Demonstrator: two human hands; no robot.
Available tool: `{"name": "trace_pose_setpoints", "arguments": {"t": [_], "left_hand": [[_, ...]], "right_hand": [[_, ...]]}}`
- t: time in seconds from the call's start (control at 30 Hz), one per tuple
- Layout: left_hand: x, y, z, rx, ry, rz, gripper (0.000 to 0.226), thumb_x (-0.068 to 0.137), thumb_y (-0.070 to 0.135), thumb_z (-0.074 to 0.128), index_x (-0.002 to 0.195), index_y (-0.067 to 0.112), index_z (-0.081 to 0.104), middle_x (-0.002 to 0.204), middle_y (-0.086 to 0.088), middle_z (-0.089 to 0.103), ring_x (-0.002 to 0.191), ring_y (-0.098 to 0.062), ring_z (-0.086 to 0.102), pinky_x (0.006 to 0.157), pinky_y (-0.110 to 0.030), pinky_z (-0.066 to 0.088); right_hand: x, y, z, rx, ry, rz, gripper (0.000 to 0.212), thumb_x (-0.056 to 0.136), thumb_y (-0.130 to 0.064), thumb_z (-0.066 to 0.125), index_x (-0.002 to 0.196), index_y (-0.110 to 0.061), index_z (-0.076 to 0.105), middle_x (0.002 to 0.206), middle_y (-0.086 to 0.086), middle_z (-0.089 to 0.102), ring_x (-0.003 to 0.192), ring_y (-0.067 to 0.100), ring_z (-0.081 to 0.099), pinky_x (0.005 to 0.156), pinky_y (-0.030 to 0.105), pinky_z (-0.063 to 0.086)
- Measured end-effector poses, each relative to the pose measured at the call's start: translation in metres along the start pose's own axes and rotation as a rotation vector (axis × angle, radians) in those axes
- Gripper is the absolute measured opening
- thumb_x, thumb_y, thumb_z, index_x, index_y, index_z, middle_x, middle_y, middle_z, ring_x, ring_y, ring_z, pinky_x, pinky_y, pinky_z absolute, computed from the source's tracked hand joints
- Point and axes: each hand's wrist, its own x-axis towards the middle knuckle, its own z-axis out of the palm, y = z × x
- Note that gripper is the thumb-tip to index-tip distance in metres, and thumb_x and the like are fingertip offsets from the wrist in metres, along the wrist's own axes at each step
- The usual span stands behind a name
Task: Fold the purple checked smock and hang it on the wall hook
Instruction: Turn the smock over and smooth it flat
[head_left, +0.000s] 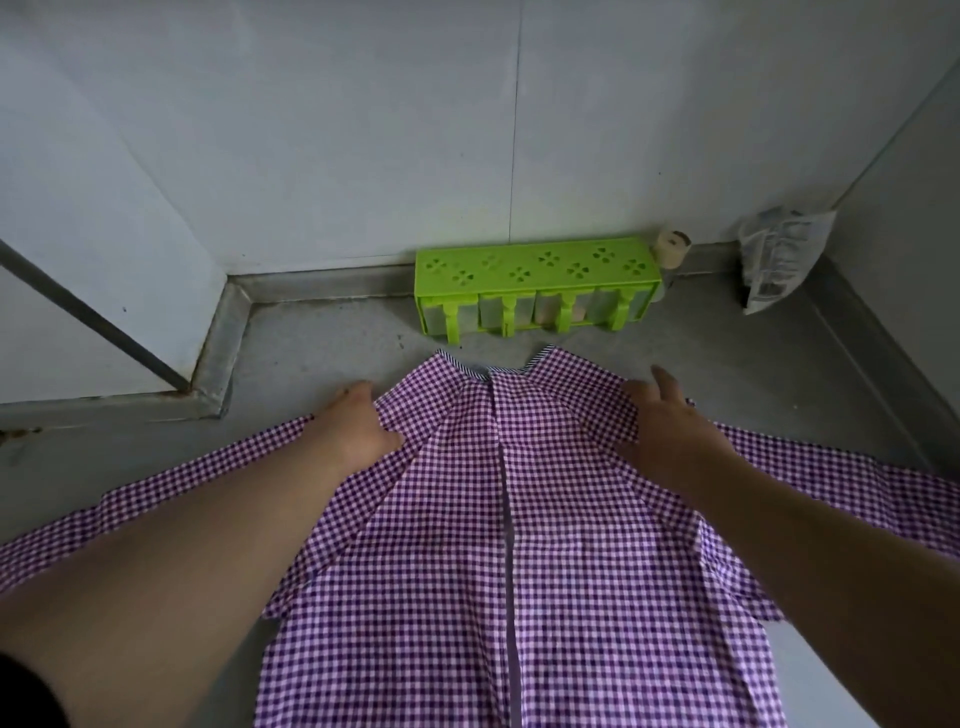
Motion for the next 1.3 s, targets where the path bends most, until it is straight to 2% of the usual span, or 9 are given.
{"name": "trace_pose_setpoints", "arguments": {"t": [0.13,0.27,0.37,0.5,0.6,0.83,1.07,1.23,1.3], "left_hand": [[-0.003,-0.001,-0.001,0.094,-0.001,0.023,0.057,0.098,0.042,0.067,0.142,0.008,0.057,0.144,-0.015,0.062,0.127,-0.034,0.061,0.107,-0.043,0.050],[-0.009,-0.007,-0.010,0.084,-0.035,-0.026,0.064,0.099,0.048,0.061,0.147,0.007,0.055,0.149,-0.015,0.058,0.130,-0.033,0.060,0.110,-0.044,0.049],[-0.018,-0.008,-0.017,0.076,-0.032,-0.026,0.065,0.102,0.050,0.057,0.150,0.007,0.053,0.153,-0.015,0.056,0.133,-0.032,0.058,0.110,-0.043,0.047],[-0.035,-0.007,-0.028,0.094,-0.028,0.054,0.032,0.105,0.041,0.053,0.118,0.014,0.065,0.124,-0.010,0.068,0.096,-0.020,0.060,0.084,-0.032,0.045],[-0.053,-0.005,-0.043,0.186,-0.013,0.097,0.038,0.108,0.043,0.049,0.121,0.012,0.066,0.114,-0.006,0.067,0.098,-0.021,0.062,0.081,-0.032,0.044],[-0.091,0.004,-0.090,0.469,0.089,0.189,0.054,0.107,0.058,0.030,0.090,0.025,0.069,0.090,0.005,0.066,0.089,-0.017,0.062,0.091,-0.039,0.050],[-0.126,0.002,-0.145,0.125,-0.099,0.196,0.055,0.106,0.055,0.044,0.079,0.016,0.071,0.086,0.000,0.073,0.080,-0.017,0.069,0.079,-0.034,0.054],[-0.160,0.000,-0.181,-0.108,-0.140,0.226,0.041,0.103,0.046,0.052,0.093,0.015,0.077,0.094,-0.005,0.078,0.090,-0.022,0.075,0.093,-0.043,0.060],[-0.170,0.005,-0.188,-0.222,-0.175,0.223,0.036,0.101,0.041,0.056,0.101,0.011,0.077,0.099,-0.008,0.080,0.095,-0.025,0.077,0.098,-0.048,0.060]], "right_hand": [[0.015,0.000,0.001,0.085,-0.046,0.056,0.112,0.080,-0.040,0.084,0.163,-0.021,0.011,0.167,0.016,0.021,0.146,0.041,0.038,0.118,0.052,0.037],[0.017,0.002,-0.003,0.113,-0.110,0.132,0.123,0.075,-0.041,0.089,0.164,-0.018,0.007,0.163,0.019,0.023,0.143,0.042,0.041,0.113,0.051,0.040],[0.015,0.006,-0.003,0.159,-0.160,0.149,0.105,0.076,-0.040,0.088,0.156,-0.011,0.028,0.152,0.017,0.046,0.132,0.036,0.053,0.109,0.046,0.047],[-0.001,0.001,-0.001,0.111,-0.155,0.152,0.064,0.092,-0.045,0.066,0.145,-0.012,0.053,0.141,0.013,0.060,0.122,0.030,0.060,0.101,0.038,0.049],[-0.015,-0.004,-0.006,0.195,-0.103,0.156,0.047,0.093,-0.040,0.063,0.131,-0.011,0.064,0.119,0.012,0.067,0.104,0.029,0.063,0.088,0.033,0.049],[-0.059,-0.016,-0.027,0.332,-0.025,0.139,0.019,0.092,-0.040,0.065,0.091,-0.022,0.061,0.090,0.004,0.070,0.084,0.024,0.069,0.081,0.038,0.059],[-0.114,-0.035,-0.074,0.403,0.077,0.146,0.014,0.094,-0.029,0.067,0.093,-0.015,0.063,0.084,0.006,0.069,0.079,0.024,0.068,0.071,0.035,0.056],[-0.147,-0.056,-0.115,0.718,0.129,0.248,0.004,0.095,-0.007,0.067,0.094,-0.004,0.066,0.087,0.023,0.074,0.075,0.036,0.074,0.069,0.045,0.065],[-0.159,-0.063,-0.127,0.856,0.147,0.289,0.006,0.096,0.000,0.066,0.096,0.003,0.062,0.087,0.025,0.071,0.067,0.033,0.070,0.057,0.037,0.062]]}}
